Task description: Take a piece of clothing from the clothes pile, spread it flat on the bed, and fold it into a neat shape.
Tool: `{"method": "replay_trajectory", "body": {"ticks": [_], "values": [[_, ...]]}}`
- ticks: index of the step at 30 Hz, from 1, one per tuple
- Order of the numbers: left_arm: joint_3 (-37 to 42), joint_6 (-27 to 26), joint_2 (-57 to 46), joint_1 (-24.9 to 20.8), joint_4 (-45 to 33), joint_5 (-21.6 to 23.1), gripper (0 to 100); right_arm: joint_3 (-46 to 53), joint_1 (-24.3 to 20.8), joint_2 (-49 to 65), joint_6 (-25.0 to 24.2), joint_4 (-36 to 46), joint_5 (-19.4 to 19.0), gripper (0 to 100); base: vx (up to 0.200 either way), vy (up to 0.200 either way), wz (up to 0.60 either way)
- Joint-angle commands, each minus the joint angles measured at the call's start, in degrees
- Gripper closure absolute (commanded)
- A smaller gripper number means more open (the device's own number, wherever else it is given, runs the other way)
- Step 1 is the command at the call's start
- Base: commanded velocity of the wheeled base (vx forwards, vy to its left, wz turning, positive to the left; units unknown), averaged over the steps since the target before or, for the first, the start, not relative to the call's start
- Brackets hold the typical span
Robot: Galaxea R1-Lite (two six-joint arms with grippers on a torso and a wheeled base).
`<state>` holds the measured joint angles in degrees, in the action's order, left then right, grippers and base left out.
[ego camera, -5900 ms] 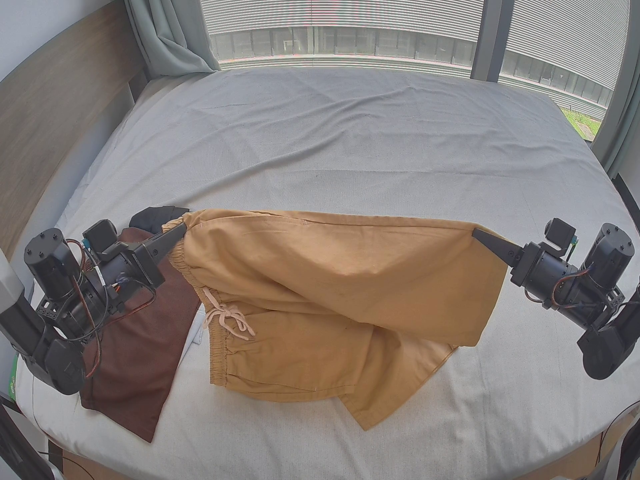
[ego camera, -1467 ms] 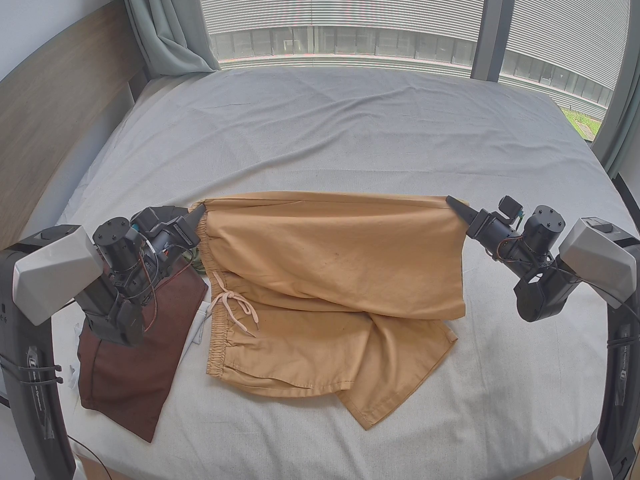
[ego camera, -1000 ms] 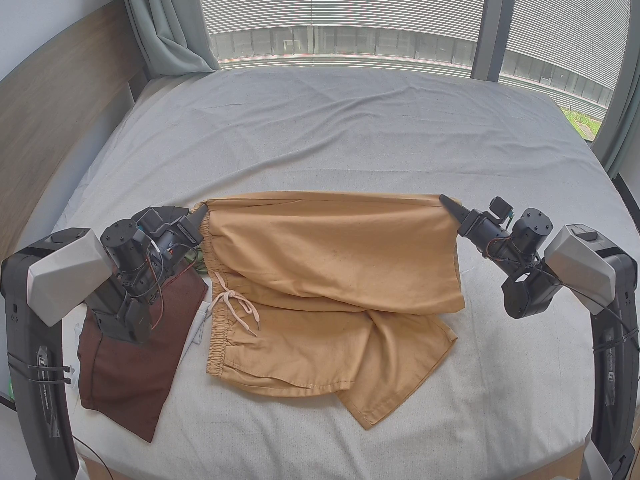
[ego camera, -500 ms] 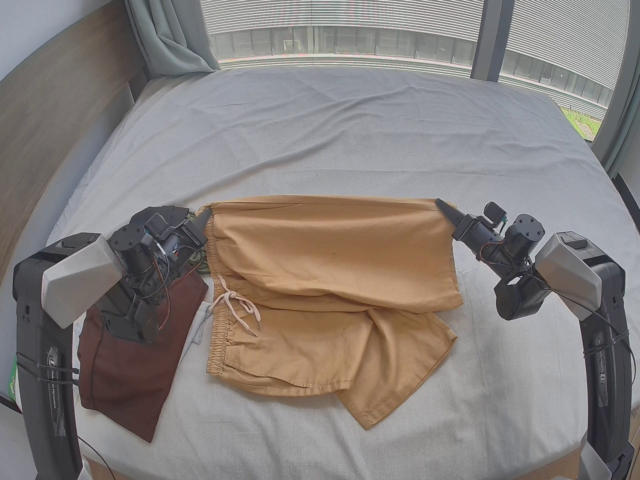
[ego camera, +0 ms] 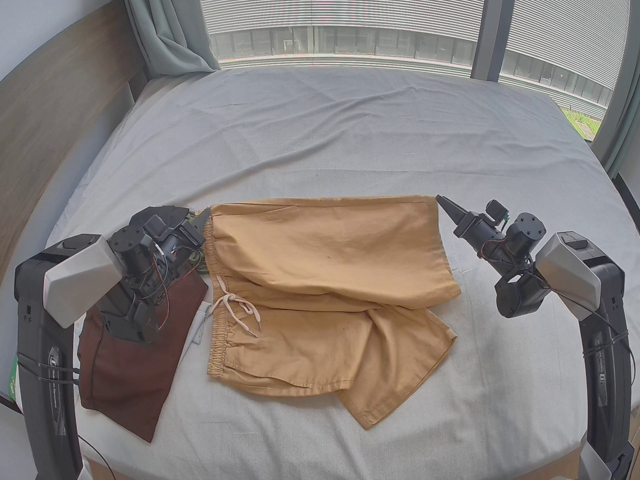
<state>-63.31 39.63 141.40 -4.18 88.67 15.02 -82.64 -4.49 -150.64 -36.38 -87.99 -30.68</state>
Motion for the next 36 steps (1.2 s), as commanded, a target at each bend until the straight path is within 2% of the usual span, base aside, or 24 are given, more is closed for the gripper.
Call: {"method": "replay_trajectory", "body": {"ticks": [1,3,9,18,23,31,36], "values": [[-0.33,2.29,-0.16,-0.30,0.01,0.01,0,-2.26,0.18,-0.80,-0.01,0.45,0.19,0,0.000,0.000,0.00],[0.02,3.96,-0.33,-0.48,-0.08,-0.17,0,-2.35,0.36,-1.41,0.08,0.45,0.19,0,0.000,0.000,0.00],[2.22,4.05,-0.33,-0.56,-0.17,-0.60,0,2.84,0.18,-0.09,0.34,-0.16,0.27,0,0.000,0.000,0.00],[10.57,3.08,-4.99,-0.56,0.01,-0.17,0,16.11,-0.52,5.44,5.97,-0.34,0.54,0,0.000,0.000,0.00],[14.97,3.00,-8.33,-0.56,0.01,0.19,0,22.26,-0.96,9.22,7.02,-0.34,0.45,0,0.000,0.000,0.00],[20.68,-1.75,-12.64,-0.56,0.10,0.80,0,28.68,-1.14,15.02,7.02,-0.34,0.36,0,0.000,0.000,0.00],[27.36,-6.15,-17.12,-0.21,0.10,4.23,0,36.76,-2.11,20.91,7.90,-0.34,0.19,0,0.000,0.000,0.00]]}}
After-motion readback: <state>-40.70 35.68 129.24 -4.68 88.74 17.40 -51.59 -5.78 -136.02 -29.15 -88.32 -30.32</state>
